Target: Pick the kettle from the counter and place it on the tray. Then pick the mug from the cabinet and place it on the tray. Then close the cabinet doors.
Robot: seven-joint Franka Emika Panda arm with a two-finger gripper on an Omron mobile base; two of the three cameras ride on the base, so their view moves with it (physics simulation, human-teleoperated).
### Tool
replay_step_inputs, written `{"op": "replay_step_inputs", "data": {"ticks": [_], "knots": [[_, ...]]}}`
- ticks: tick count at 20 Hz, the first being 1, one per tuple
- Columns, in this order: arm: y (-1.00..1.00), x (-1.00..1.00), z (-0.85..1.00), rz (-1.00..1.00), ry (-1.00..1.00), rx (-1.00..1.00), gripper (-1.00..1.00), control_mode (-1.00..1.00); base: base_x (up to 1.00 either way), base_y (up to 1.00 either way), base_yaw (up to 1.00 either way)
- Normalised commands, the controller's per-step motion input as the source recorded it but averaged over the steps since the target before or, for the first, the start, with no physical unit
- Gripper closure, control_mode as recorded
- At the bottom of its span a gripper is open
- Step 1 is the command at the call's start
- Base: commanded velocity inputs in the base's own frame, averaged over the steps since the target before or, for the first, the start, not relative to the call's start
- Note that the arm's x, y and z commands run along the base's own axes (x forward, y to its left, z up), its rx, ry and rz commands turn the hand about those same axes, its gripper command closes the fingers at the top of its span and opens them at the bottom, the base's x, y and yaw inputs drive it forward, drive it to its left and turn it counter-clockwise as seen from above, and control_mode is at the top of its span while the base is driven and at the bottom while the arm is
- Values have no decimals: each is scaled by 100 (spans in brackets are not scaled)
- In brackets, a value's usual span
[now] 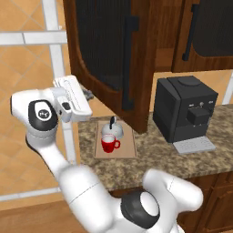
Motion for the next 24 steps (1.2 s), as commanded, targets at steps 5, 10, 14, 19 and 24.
{"op": "replay_step_inputs", "data": {"ticks": [5,10,14,19,24], "knots": [[-100,0,15,-4,-10,1,100,-100,0,0,0],[-93,59,1,0,10,3,100,-100,0,0,0],[-50,57,48,13,4,0,100,-100,0,0,0],[-39,42,62,32,-1,-1,100,-100,0,0,0],[-64,0,72,42,-2,-7,100,-100,0,0,0]]}}
